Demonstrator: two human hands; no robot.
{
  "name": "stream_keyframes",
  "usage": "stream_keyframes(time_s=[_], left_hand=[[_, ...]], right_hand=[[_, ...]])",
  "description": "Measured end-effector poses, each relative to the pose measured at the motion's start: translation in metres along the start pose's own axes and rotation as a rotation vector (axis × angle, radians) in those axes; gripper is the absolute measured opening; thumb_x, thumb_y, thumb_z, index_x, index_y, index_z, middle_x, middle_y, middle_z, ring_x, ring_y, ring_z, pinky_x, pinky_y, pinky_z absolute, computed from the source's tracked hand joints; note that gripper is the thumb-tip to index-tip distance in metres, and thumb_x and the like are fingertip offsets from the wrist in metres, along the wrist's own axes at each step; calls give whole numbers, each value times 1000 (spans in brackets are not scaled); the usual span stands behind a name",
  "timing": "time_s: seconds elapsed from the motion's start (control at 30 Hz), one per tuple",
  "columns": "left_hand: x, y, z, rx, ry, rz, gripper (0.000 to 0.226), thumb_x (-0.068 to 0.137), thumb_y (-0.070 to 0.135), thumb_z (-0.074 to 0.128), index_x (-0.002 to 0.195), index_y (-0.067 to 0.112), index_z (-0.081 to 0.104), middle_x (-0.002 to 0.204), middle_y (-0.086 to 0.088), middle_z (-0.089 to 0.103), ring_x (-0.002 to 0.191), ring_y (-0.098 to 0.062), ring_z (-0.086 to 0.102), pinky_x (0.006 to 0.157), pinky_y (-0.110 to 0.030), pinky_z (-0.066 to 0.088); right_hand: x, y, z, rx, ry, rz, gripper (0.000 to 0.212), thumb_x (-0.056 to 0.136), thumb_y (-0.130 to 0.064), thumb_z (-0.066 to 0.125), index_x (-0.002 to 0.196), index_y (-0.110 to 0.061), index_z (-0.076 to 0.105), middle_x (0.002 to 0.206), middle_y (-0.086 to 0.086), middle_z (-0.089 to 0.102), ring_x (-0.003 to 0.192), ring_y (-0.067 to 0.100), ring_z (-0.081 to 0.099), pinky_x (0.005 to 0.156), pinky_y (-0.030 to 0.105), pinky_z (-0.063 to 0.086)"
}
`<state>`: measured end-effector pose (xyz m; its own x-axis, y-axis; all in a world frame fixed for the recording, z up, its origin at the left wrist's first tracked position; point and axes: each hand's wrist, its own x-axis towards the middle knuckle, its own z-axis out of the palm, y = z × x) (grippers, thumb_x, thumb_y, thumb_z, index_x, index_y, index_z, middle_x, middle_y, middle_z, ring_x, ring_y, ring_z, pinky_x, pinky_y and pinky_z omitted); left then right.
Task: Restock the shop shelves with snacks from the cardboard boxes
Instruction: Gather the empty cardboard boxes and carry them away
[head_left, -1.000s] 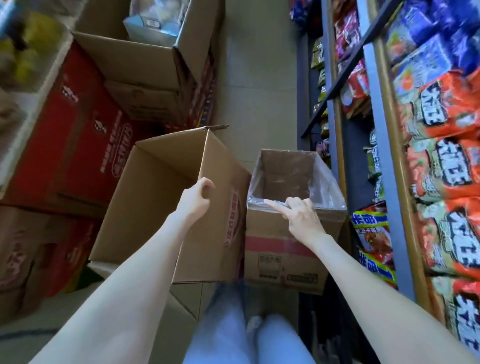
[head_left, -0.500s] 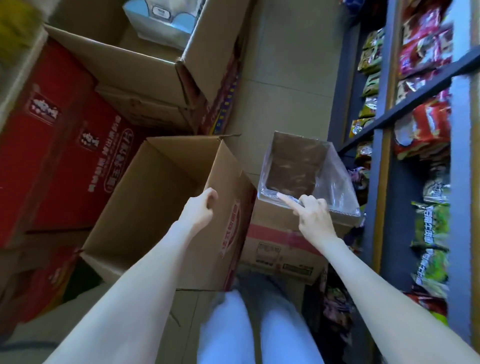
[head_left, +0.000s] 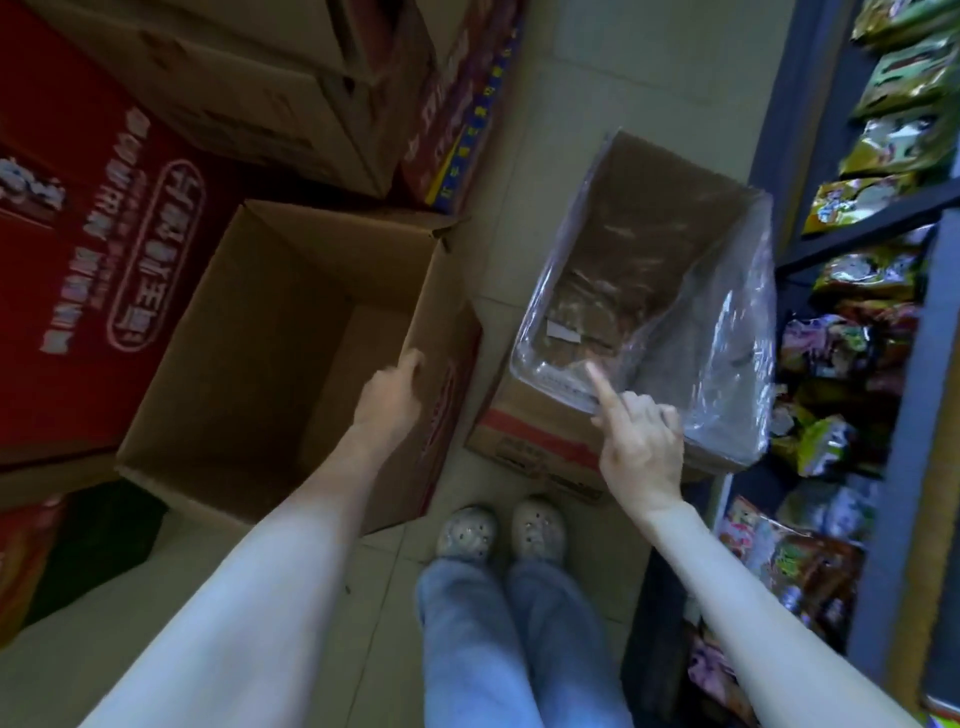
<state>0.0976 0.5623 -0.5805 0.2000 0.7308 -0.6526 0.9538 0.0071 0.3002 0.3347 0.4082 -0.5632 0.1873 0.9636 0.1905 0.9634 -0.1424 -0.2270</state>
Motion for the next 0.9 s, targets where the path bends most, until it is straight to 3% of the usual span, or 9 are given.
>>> stream_keyframes(time_s=[0.07,0.2,0.4,0.5,0.57,0.63,0.7,0.8,0.9], left_hand=[[13,-7,13,25,-3,18,52,89,-4,50,131,24,42,105,-17,62,87,-32,62,72,-40,55],[40,-21,34,6,23,-1,54,91,-5,46,136,23,38,110,-19,62,96,-35,62,82,-44,55],[72,-12,50,10,29,-53,63,93,-8,39,147,21,26,125,-23,52,111,-37,55,93,-43,48],[69,4,55,-2,-26,-75,56,98,4,40,148,25,25,146,-24,30,128,-41,41,100,-45,40],[53,17,58,29,-2,-69,53,99,16,45,148,27,27,157,-22,3,143,-43,13,114,-51,24],[22,38,57,82,61,-8,52,97,17,47,146,27,32,158,-20,-9,146,-41,-3,117,-56,13],[-23,68,52,97,-4,74,52,96,16,47,146,25,34,158,-20,-2,146,-40,5,118,-53,16],[-104,115,46,105,-293,193,54,95,13,47,147,17,34,150,-19,31,133,-35,39,107,-39,37],[-181,151,50,200,-509,289,57,92,13,50,146,8,34,142,-19,45,130,-32,45,103,-33,37]], right_hand=[[-18,-1,22,13,-42,7,53,72,15,62,121,-7,62,74,4,56,71,22,51,66,32,29],[-42,-1,56,55,-201,89,60,46,23,72,98,-6,70,75,7,58,76,23,50,64,37,42],[-56,4,95,85,-405,128,70,38,26,70,99,-9,70,80,5,58,80,21,44,62,37,45],[-52,-9,101,62,-632,161,71,61,19,64,124,-15,61,105,9,58,101,31,53,82,42,41],[-50,-17,92,45,-780,247,69,84,3,54,146,-23,37,136,8,42,129,30,36,101,40,24],[-50,-27,67,79,-814,368,74,92,-15,56,153,-27,17,153,7,23,141,27,19,110,41,15],[-56,-37,26,206,-776,536,75,93,-23,58,154,-26,15,156,6,20,143,25,15,114,42,13],[-77,-48,-48,449,-625,864,60,95,-23,57,149,-18,32,148,6,35,137,24,27,111,37,23],[-115,-54,-126,643,-497,1137,44,94,-18,59,137,-11,48,135,10,47,130,25,39,104,27,28]])
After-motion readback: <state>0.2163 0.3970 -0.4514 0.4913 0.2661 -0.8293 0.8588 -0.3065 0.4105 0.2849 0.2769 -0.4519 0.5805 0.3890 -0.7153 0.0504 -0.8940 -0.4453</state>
